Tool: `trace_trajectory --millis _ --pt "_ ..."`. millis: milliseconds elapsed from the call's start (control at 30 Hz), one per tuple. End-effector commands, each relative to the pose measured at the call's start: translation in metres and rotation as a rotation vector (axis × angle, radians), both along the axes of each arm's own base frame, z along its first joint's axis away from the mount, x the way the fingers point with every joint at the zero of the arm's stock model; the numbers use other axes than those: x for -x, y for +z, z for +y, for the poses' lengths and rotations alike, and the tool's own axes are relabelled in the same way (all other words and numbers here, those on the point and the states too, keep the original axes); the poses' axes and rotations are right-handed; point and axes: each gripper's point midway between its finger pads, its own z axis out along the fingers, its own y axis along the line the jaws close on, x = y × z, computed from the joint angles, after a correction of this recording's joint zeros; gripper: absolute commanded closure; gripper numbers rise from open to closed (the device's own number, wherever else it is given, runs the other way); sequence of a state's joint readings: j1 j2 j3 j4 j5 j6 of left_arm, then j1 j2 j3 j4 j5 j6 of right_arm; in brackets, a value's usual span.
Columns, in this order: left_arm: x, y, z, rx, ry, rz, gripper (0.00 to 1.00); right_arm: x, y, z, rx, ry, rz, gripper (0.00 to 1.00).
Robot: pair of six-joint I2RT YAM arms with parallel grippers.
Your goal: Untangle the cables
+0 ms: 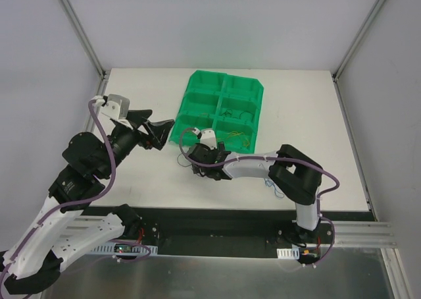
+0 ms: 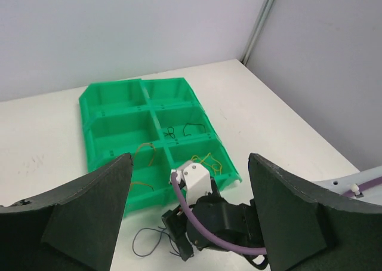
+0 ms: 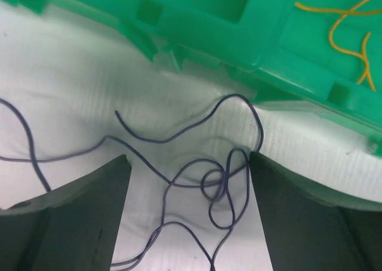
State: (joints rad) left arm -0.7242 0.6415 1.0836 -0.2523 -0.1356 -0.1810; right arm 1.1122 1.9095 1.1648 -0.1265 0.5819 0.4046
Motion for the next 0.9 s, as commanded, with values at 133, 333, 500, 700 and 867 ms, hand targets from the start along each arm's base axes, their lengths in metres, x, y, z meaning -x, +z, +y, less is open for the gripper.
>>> trace_trajectory --millis 133,333,500,700,867 --pt "-0.018 0.018 0.012 -0.033 0.092 -0.150 0.24 -0.007 -0.017 -0.007 0.096 0.018 -0.023 0.43" --pt "-0.031 -0.020 0.026 -0.085 0.180 -0.143 0.26 -0.002 -0.016 0.005 0.105 0.129 -0.035 1.00" --pt "-0.039 -0.034 0.040 -0.165 0.257 -0.155 0.26 0.016 0.027 0.016 0.007 0.252 -0.128 1.00" --pt "-0.033 -0.025 0.061 -0.124 0.340 -0.207 0.27 0.032 0.111 0.018 -0.240 0.325 -0.205 1.00" --pt "-0.030 -0.022 0.064 -0.101 0.348 -0.218 0.27 0.016 0.178 0.005 -0.384 0.285 -0.293 1.00"
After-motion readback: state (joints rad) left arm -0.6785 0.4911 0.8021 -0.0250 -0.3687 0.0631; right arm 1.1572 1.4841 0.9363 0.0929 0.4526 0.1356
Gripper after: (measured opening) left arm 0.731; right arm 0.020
